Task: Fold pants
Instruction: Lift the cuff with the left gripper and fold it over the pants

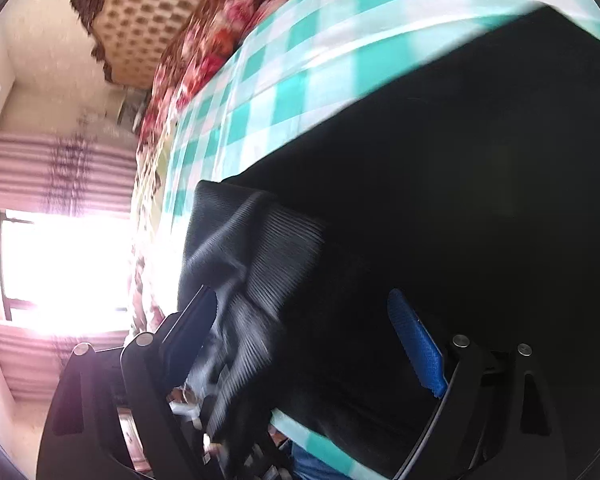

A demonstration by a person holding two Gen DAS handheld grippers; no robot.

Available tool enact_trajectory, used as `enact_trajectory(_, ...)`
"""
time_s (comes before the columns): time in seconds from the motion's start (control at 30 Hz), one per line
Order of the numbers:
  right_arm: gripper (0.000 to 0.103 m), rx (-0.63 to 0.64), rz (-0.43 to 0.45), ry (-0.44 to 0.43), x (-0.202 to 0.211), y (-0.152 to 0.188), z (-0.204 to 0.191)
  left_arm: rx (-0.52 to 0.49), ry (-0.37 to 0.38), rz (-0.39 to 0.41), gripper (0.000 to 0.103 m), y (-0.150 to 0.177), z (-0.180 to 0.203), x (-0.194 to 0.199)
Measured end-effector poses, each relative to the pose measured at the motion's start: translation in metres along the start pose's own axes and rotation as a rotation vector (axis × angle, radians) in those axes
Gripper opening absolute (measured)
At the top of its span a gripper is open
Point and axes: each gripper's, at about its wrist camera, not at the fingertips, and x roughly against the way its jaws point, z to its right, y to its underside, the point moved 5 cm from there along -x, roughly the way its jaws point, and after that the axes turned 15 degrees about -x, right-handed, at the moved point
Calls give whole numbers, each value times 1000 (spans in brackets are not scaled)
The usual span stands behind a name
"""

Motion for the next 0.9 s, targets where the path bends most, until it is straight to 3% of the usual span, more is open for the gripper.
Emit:
enact_trajectory(0.03, 55, 18, 10, 30, -5, -3, -3, 0, -5, 3, 14, -2, -1, 0)
enact_trajectory(0.07, 30, 27, 17, 45, -7, -6, -7, -5, -17, 8, 14, -5, -2, 1)
enact_trajectory(0.1, 22, 37, 31, 27, -2, -7, -12, -9, -25, 11, 13, -12, 1, -1)
enact_trajectory(0.23, 17, 194, 205, 32, 50, -4, -28, -42, -58, 82, 13, -36, 9, 8)
enact_trajectory(0.3, 17, 209, 261, 59, 68, -5, -16, -78, -29, 129, 13, -53, 27, 6)
enact_trajectory(0.43, 17, 175, 259, 142, 59, -16, 31, -117, 76, 120, 14, -63, 68, -13)
enact_trajectory(0.53, 17, 180, 266, 121, 51, -15, 44, -132, 102, 116, 24, -60, 78, -16)
enact_trajectory(0.57, 17, 189, 273, 128, 51, -15, 43, -111, 124, 120, 38, -59, 76, -15)
enact_trajectory(0.63, 17, 202, 281, 139, 48, -14, 44, -14, 192, 138, 56, -58, 63, -11)
enact_trajectory(0.73, 20, 184, 294, 126, 59, -14, 51, 151, 293, 177, 56, -51, 29, 8)
enact_trajectory(0.77, 27, 176, 321, 124, 65, -16, 49, 211, 325, 190, 56, -46, 15, 15)
enact_trajectory(0.8, 34, 180, 377, 142, 80, -15, 49, 274, 351, 200, 56, -42, 5, 24)
enact_trajectory(0.9, 34, 213, 507, 214, 117, -5, 45, 505, 431, 218, 49, -20, -43, 37)
